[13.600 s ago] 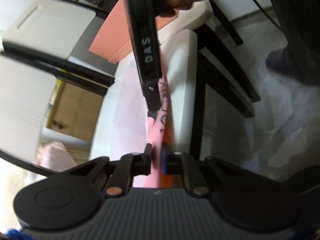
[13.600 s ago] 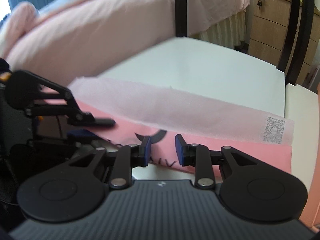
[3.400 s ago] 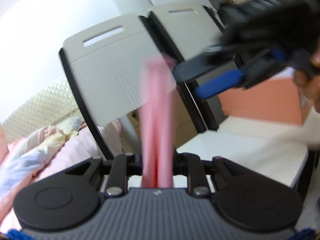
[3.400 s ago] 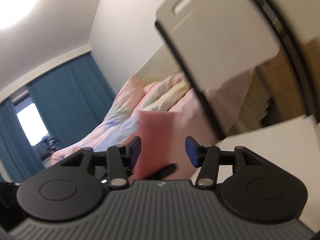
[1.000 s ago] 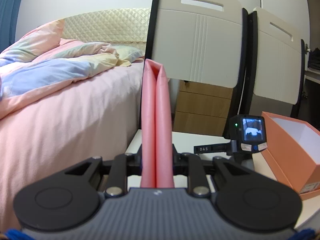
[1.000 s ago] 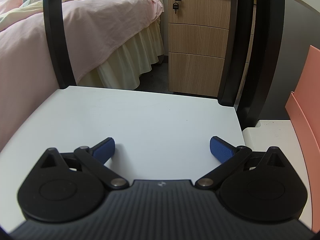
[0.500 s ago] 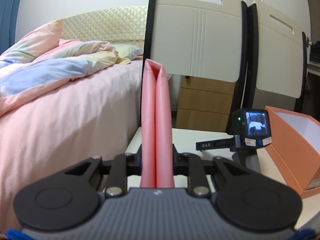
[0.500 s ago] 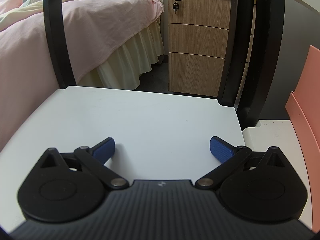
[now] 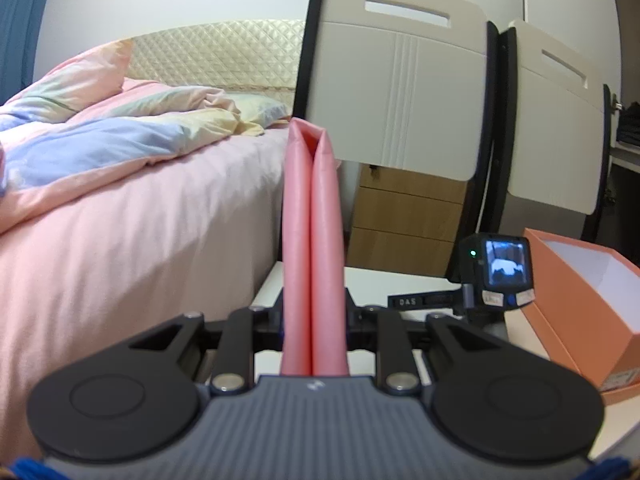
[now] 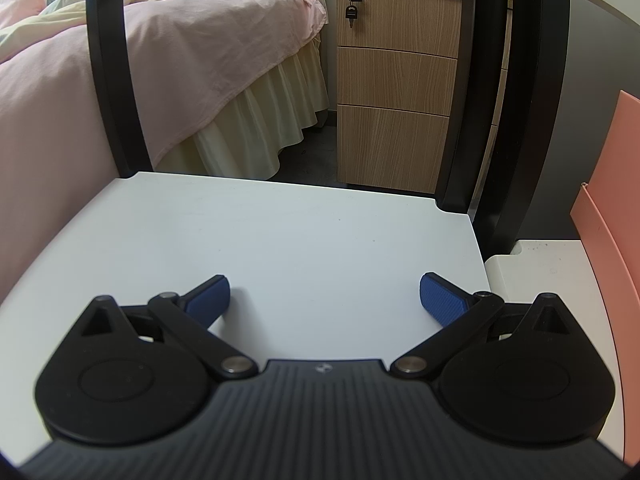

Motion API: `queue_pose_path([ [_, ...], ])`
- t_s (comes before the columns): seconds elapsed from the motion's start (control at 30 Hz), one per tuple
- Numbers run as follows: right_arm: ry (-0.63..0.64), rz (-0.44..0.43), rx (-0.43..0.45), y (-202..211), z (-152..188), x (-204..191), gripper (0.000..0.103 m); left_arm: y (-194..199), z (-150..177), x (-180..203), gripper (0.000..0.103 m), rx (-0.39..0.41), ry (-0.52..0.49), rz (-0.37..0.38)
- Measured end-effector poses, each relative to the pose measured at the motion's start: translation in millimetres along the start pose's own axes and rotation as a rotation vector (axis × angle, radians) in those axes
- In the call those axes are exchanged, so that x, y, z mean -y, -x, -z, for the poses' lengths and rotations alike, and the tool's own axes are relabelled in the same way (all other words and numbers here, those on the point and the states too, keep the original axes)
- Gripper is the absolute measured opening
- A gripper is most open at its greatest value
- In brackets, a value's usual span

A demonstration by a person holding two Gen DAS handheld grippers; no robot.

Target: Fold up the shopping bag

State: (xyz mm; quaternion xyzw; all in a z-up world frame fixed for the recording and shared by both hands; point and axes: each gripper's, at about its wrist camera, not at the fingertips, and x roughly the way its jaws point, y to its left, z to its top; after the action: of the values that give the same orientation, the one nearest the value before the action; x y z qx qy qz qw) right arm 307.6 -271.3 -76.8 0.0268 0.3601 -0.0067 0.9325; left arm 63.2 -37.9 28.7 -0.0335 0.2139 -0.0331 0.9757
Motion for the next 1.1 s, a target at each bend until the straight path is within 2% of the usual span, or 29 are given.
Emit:
queue_pose_path([
  [0.4, 0.000, 0.000, 0.000, 0, 0, 0, 0.103, 14, -9, -26, 0.025, 0.023, 0.098, 0.017],
  [0.67, 0.000, 0.000, 0.000, 0, 0, 0, 0.103, 15, -10, -38, 0.025, -0.009, 0.132, 0.057],
  [1.1, 0.000, 0.000, 0.000, 0, 0, 1, 0.103, 11, -3, -25, 0.025, -0.046, 0.095, 0.101],
])
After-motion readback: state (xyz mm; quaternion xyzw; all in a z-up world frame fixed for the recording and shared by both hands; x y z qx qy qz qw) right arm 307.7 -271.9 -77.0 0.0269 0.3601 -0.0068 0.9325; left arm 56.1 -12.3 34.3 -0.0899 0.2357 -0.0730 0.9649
